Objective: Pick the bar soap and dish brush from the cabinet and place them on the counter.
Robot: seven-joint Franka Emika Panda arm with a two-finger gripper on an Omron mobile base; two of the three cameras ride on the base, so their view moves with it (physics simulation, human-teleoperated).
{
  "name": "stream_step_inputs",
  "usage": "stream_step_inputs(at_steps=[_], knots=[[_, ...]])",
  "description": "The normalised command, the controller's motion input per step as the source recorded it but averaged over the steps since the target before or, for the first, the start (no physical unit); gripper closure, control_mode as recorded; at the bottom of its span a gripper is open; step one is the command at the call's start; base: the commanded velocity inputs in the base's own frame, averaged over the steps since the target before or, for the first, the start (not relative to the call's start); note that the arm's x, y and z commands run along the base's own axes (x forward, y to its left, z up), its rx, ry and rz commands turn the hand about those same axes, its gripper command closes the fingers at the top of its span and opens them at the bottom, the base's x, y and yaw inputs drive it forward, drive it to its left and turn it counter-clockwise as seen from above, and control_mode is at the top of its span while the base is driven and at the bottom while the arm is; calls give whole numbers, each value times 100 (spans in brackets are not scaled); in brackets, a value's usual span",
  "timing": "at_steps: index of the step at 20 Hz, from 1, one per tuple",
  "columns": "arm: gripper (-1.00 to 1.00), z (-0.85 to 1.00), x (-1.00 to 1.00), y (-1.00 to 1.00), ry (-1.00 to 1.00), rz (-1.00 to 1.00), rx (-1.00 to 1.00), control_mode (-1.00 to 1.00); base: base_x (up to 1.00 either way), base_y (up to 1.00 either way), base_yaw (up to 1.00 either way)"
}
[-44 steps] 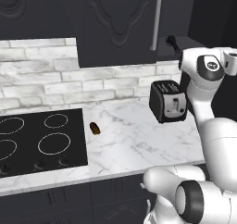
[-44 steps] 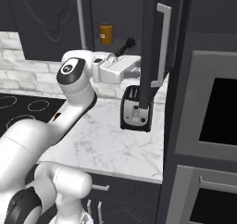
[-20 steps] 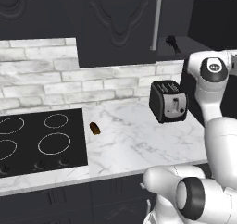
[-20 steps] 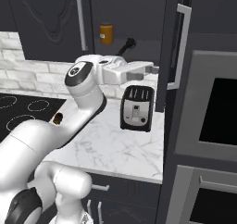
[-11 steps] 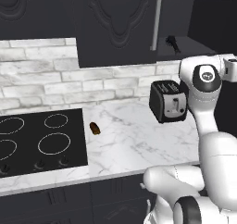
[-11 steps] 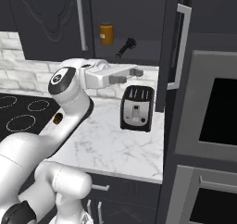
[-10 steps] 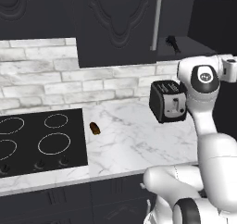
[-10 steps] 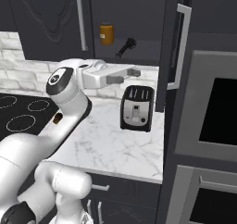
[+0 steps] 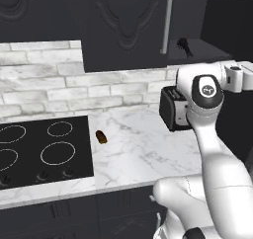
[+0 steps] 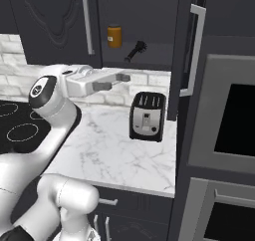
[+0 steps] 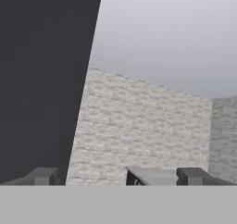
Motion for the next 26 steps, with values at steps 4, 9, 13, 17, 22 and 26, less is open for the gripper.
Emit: stream_step_inputs(at_steps=[4, 9, 13, 17, 22, 26], knots=[[-100, 1, -19, 27, 0, 19, 0, -100, 0, 0, 0], [-100, 0, -14, 25, 0, 26, 0, -100, 0, 0, 0], [-100, 0, -13, 22, 0, 31, 0, -100, 0, 0, 0], [-100, 0, -12, 18, 0, 32, 0, -100, 0, 0, 0], [-100, 0, 0, 21, 0, 31, 0, -100, 0, 0, 0], [-100, 0, 0, 26, 0, 29, 0, -100, 0, 0, 0]])
